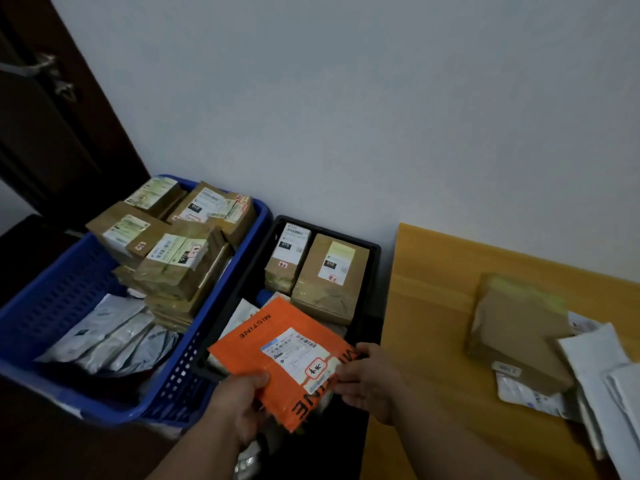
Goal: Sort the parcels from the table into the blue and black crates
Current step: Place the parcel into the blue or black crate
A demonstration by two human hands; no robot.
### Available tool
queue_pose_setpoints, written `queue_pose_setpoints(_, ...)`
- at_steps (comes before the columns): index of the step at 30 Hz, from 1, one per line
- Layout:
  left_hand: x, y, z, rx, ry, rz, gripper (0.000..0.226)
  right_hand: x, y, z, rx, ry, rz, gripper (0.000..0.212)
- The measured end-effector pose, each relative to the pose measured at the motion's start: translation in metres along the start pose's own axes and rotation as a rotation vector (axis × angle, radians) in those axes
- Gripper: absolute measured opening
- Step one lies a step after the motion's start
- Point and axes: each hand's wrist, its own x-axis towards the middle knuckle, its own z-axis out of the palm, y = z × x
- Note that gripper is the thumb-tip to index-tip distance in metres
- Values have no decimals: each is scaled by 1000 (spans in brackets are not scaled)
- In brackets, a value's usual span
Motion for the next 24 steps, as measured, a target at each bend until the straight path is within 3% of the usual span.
queue_pose_setpoints(4,33,27,-10,152,-9,-75,19,34,-7,43,-16,166,-13,75)
queue_pose_setpoints(7,51,48,-24,419,-28,-95,17,64,-15,66,-89,236,-33,72)
queue_pose_setpoints(10,93,63,-51,751,88,182,30,88,-26,83,-176,258,-77,68)
queue_pose_setpoints(13,112,76,-58,886,162,344,9,109,-29,92,-255,288,-96,66)
queue_pose_setpoints(17,150,74,-57,1206,-48,372,41,129,-23,96,-352,279,-77,71)
queue_pose_setpoints(20,157,77,-47,1414,-169,333,41,134,-15,97,-485,296,-115,68)
queue_pose_setpoints(24,158,76,-33,1442,-216,268,47,129,-5,91,-611,295,-56,46)
